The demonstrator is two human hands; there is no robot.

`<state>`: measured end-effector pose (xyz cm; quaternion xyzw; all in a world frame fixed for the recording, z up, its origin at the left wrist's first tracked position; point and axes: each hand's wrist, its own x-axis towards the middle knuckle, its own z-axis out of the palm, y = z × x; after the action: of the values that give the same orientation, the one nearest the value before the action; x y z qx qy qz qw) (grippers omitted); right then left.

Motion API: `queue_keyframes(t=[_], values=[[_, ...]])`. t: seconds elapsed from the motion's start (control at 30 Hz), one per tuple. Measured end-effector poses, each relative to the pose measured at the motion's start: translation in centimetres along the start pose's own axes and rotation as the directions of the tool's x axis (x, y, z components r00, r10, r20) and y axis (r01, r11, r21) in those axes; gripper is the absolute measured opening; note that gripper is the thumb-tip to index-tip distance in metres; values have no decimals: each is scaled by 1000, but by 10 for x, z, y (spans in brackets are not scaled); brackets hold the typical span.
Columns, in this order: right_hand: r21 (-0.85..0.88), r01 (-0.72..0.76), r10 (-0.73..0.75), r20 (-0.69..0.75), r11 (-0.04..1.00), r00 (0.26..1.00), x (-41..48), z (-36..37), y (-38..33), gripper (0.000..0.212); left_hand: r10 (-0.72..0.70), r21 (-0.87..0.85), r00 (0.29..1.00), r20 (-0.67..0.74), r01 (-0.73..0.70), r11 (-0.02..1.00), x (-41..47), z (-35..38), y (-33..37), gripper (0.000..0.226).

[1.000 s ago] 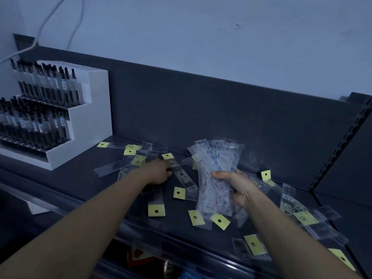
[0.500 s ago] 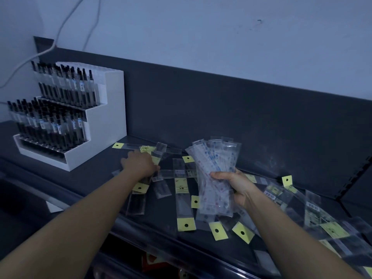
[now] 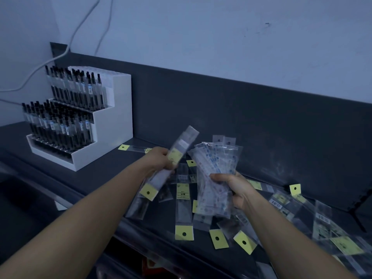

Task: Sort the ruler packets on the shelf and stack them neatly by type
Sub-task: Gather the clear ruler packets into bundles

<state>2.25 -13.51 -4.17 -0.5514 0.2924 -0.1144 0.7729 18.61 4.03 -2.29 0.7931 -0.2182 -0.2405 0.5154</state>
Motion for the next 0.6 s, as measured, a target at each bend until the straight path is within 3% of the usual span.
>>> queue_keyframes(t=[0.17, 0.23, 0.3, 0.47, 0.53, 0.6], values=[[20, -2, 2, -6, 1000, 1000, 1, 1, 0, 60, 36, -69, 994, -101, -43, 997, 0, 5, -4, 15], [30, 4, -4, -6, 1000, 1000, 1, 0, 0, 59, 45, -9, 986, -162, -47, 999, 2, 4, -6, 31], [48, 30, -29, -16, 998, 999, 1, 1, 0, 58, 63, -20, 971, -229, -70, 997, 5, 4, -6, 32], [82, 153, -145, -104, 985, 984, 0, 3, -3, 51, 201, -106, 830, -520, -296, 949, 2, 7, 9, 38], [95, 186, -174, -117, 978, 978, 0, 5, -5, 51, 204, -208, 842, -500, -346, 915, -2, 14, 22, 30], [105, 202, -190, -110, 974, 976, 0, 8, -6, 54, 141, -382, 917, -373, -291, 877, -6, 27, 30, 21]])
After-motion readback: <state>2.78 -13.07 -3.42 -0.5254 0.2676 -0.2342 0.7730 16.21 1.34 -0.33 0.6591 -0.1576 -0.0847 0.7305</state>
